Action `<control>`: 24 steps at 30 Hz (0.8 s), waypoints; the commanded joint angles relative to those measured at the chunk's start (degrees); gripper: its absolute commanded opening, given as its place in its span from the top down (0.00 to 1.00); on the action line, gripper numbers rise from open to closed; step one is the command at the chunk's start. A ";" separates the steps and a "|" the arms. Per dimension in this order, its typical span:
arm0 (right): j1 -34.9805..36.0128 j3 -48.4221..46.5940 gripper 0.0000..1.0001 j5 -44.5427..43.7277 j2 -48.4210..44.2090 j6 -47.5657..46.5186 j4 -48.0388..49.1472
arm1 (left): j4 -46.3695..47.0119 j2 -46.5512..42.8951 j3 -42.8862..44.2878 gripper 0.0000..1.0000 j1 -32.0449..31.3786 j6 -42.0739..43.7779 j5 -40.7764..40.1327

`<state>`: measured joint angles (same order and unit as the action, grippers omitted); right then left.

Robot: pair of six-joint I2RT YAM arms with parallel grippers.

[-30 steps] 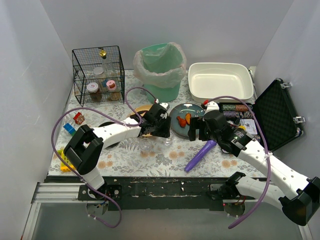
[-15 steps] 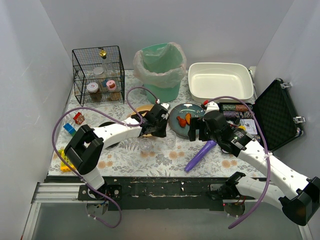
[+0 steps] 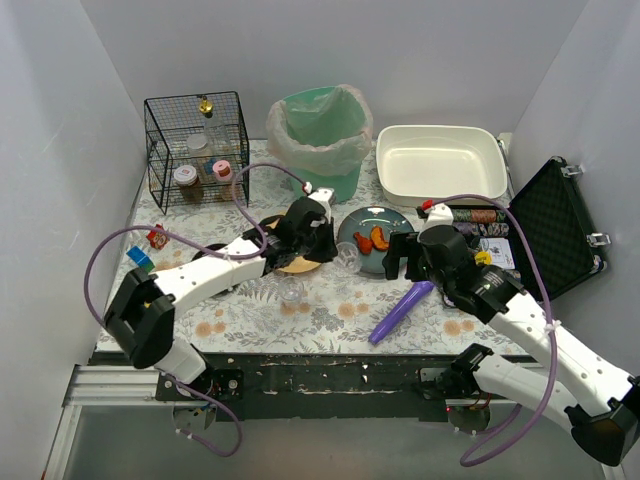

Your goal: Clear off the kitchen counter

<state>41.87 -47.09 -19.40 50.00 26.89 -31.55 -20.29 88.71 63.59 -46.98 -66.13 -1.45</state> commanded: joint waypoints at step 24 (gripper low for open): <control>-3.11 -1.51 0.02 37.59 -6.49 2.11 33.83 | 54.12 -23.23 -22.72 1.00 16.57 -31.34 43.63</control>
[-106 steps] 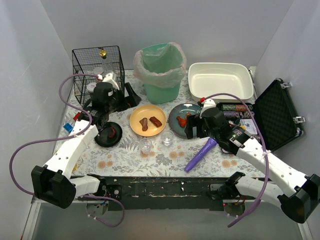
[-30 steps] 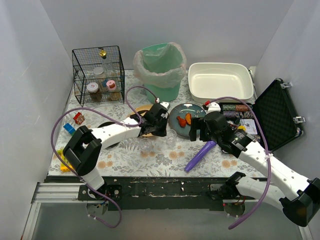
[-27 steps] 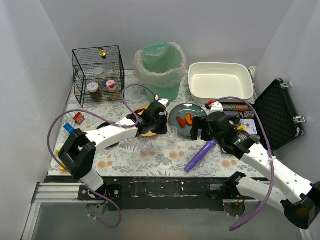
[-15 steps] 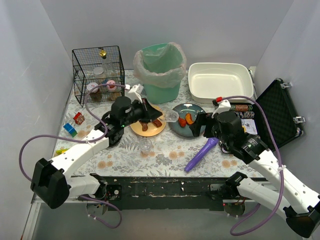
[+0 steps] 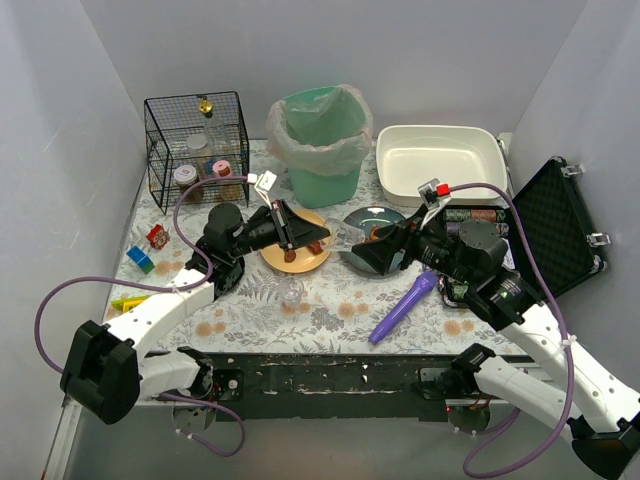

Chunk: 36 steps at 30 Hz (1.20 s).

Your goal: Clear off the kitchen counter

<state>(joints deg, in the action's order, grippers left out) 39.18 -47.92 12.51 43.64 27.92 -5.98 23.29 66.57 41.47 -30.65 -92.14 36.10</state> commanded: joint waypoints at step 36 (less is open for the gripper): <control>-0.95 5.38 0.95 15.89 3.65 10.40 24.53 | 31.39 2.96 -4.82 0.94 0.24 -14.57 12.07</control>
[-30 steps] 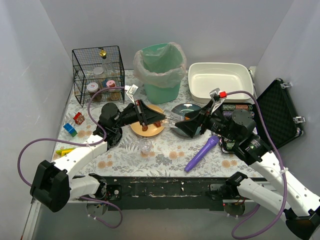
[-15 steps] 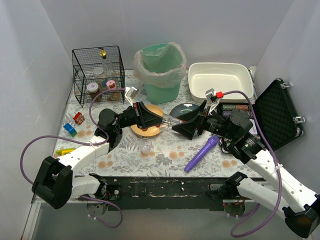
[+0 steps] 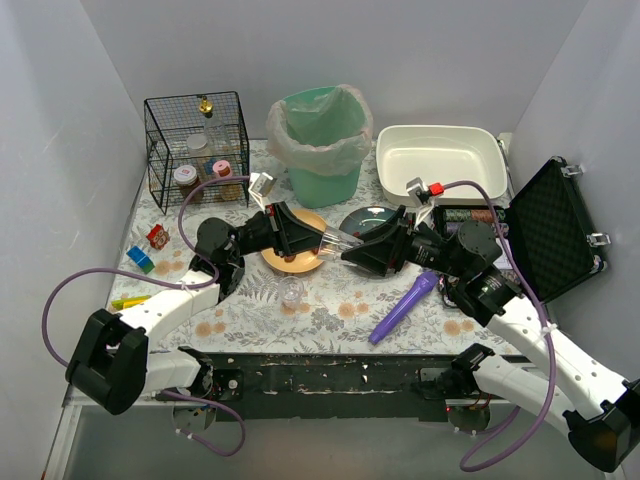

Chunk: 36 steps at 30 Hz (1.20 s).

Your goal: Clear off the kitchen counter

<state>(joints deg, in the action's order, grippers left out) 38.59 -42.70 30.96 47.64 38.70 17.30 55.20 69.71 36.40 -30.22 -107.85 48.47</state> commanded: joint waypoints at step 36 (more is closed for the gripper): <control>-23.73 -91.16 0.99 -49.58 65.07 -26.38 -73.16 | -70.06 -2.83 8.69 0.14 10.79 50.81 -44.51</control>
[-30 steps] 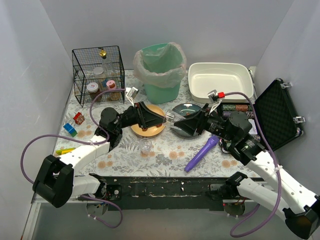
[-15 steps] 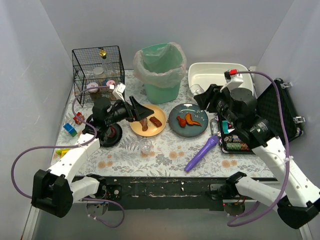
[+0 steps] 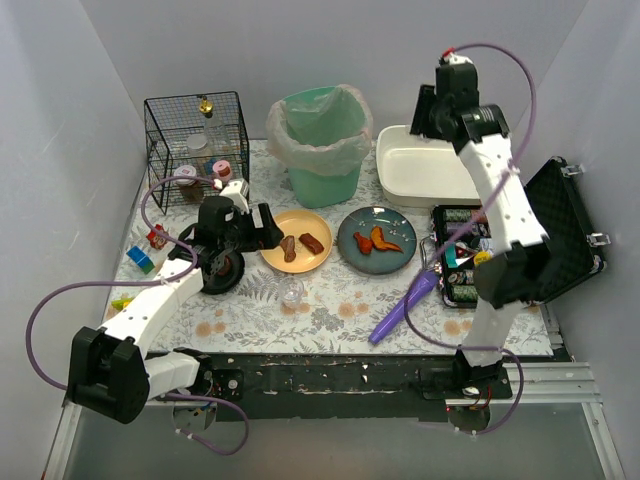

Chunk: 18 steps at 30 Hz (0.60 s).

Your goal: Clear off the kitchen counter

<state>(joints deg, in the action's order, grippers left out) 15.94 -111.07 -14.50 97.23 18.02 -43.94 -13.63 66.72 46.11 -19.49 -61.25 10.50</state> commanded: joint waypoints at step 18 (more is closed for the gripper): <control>-5.05 -16.46 0.99 4.65 28.36 -15.38 2.90 | 0.97 -1.76 -3.48 0.11 -1.61 3.25 -9.54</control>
<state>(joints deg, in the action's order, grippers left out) 10.31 -124.11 -13.08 125.32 6.24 -45.56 -13.56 67.07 43.31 -20.40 -58.50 2.02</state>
